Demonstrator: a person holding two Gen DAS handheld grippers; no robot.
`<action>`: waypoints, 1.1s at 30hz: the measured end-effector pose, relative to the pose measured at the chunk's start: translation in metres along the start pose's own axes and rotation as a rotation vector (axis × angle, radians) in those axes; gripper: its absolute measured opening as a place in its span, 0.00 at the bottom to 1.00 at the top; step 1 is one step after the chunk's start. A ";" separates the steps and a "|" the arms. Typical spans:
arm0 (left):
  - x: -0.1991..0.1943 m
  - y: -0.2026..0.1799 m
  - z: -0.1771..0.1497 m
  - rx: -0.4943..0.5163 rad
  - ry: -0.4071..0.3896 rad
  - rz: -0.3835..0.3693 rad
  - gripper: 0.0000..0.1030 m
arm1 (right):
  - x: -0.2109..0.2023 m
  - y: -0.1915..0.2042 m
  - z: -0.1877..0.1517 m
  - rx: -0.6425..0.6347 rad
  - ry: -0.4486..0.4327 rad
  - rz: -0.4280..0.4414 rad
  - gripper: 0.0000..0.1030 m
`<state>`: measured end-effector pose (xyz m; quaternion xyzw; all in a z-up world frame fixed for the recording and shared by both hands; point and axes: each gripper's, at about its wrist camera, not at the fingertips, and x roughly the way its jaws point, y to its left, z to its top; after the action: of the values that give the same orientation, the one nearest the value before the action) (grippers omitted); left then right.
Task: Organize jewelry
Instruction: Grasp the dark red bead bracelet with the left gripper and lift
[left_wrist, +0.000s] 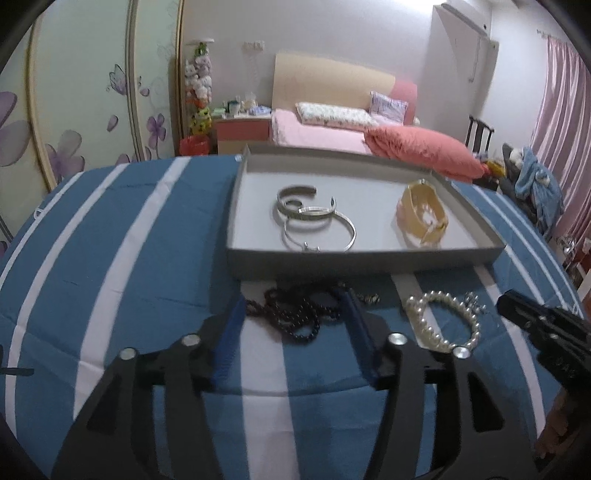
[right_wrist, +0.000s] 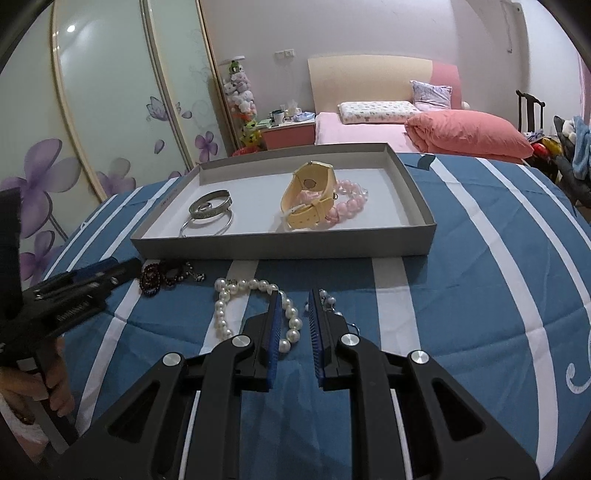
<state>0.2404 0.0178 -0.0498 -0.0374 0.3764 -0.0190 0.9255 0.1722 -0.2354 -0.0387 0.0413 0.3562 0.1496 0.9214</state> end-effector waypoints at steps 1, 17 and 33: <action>0.004 -0.002 -0.001 0.004 0.016 0.006 0.59 | -0.001 -0.001 -0.001 0.002 0.000 0.001 0.16; 0.050 -0.021 0.009 0.050 0.149 0.086 0.74 | 0.001 -0.007 0.000 0.030 0.014 0.018 0.16; 0.045 -0.023 0.011 0.049 0.113 -0.002 0.12 | -0.001 -0.004 -0.003 0.031 0.019 0.024 0.16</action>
<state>0.2800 -0.0078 -0.0711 -0.0141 0.4276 -0.0312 0.9033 0.1708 -0.2397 -0.0412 0.0585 0.3667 0.1555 0.9154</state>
